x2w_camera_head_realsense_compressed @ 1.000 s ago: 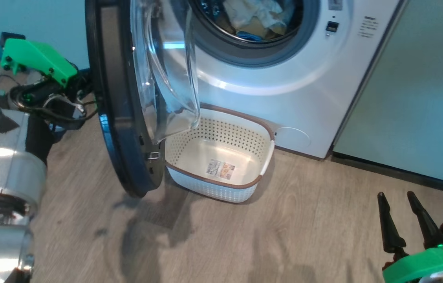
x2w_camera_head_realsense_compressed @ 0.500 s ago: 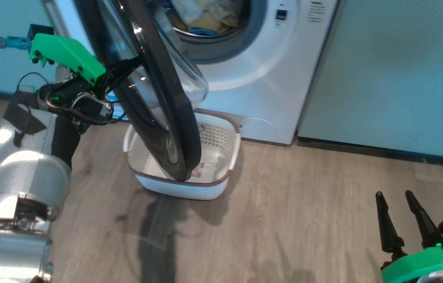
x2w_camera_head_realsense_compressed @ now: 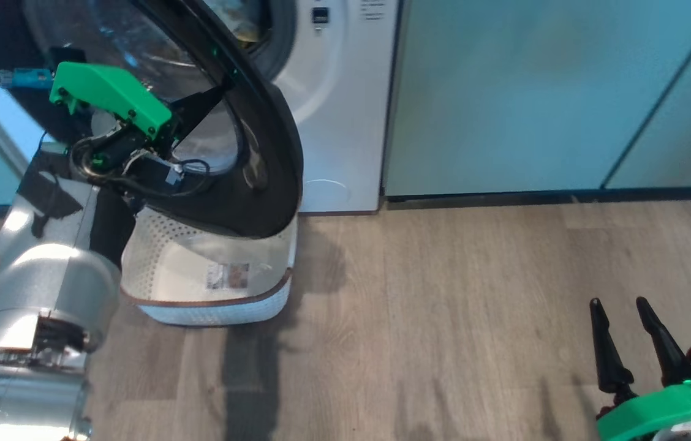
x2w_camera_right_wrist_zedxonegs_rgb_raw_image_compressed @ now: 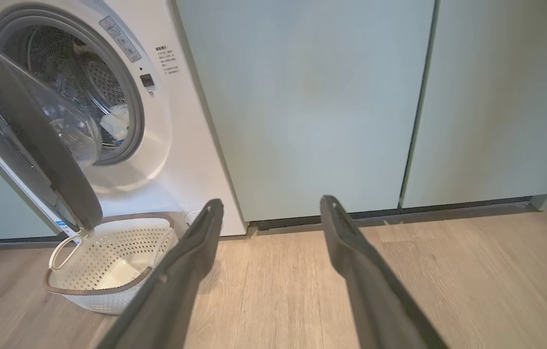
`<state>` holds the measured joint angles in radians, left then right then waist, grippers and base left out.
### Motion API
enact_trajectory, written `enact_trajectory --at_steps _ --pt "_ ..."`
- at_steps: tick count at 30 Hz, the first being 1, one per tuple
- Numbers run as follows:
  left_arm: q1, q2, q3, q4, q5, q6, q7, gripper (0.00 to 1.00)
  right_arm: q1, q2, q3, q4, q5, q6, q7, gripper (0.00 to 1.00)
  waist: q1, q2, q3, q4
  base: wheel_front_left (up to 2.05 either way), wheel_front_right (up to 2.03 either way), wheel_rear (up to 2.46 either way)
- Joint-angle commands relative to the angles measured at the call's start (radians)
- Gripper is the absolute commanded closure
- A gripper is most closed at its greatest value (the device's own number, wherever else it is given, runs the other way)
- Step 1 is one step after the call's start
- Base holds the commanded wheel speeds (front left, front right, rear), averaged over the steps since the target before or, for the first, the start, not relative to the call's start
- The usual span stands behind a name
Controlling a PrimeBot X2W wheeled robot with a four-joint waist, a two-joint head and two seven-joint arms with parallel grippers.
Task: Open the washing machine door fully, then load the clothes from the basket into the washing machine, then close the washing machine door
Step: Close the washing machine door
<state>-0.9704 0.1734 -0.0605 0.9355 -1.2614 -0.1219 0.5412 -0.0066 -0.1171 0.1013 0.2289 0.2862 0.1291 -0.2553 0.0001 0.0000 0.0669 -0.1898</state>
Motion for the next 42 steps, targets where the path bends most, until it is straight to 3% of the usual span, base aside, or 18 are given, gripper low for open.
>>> enact_trajectory --at_steps 1,13,14,16,18,26,35,42 --pt "-0.029 0.034 0.029 -0.044 -0.012 -0.009 -0.001 1.0 -0.029 -0.014 0.015 -0.028 0.006 0.002 -0.006 0.0 -0.0001 0.0 0.0 -0.017 0.0 0.0 0.0" --pt "0.011 0.033 0.025 -0.065 -0.044 -0.009 -0.005 1.0 -0.019 -0.008 0.003 -0.033 0.001 0.002 -0.006 0.0 -0.0001 0.0 -0.016 0.014 0.0 0.0 0.0" --pt "0.014 0.036 0.026 -0.06 -0.044 -0.009 -0.009 0.96 -0.018 -0.008 0.003 -0.032 0.001 0.002 -0.006 0.0 -0.0001 0.0 -0.019 0.022 0.0 0.0 0.0" --pt "0.016 0.042 0.027 -0.051 -0.041 -0.009 -0.019 0.55 -0.015 -0.009 0.002 -0.032 0.001 0.002 -0.006 0.0 -0.0001 0.0 -0.022 0.039 0.0 0.0 0.0" --pt "0.016 0.048 0.022 -0.047 -0.032 -0.009 -0.031 0.0 -0.014 -0.009 0.001 -0.032 0.001 0.002 -0.006 0.0 -0.0001 0.0 -0.024 0.056 0.0 0.0 0.0" --pt "0.047 0.081 -0.001 -0.046 0.014 -0.009 -0.111 0.0 -0.007 -0.003 0.001 -0.031 0.001 0.002 -0.006 0.0 -0.0001 0.0 -0.04 0.114 0.0 0.0 0.0" --pt "0.151 0.159 -0.09 -0.192 0.097 -0.009 -0.234 0.0 -0.001 0.001 -0.008 -0.034 0.0 0.002 -0.006 0.0 -0.0001 0.0 -0.047 0.152 0.0 0.0 0.0" --pt "0.271 0.236 -0.187 -0.306 0.158 -0.009 -0.396 0.0 0.003 0.004 -0.014 -0.038 -0.002 0.002 -0.006 0.0 -0.0001 0.0 -0.046 0.175 0.0 0.0 0.0"
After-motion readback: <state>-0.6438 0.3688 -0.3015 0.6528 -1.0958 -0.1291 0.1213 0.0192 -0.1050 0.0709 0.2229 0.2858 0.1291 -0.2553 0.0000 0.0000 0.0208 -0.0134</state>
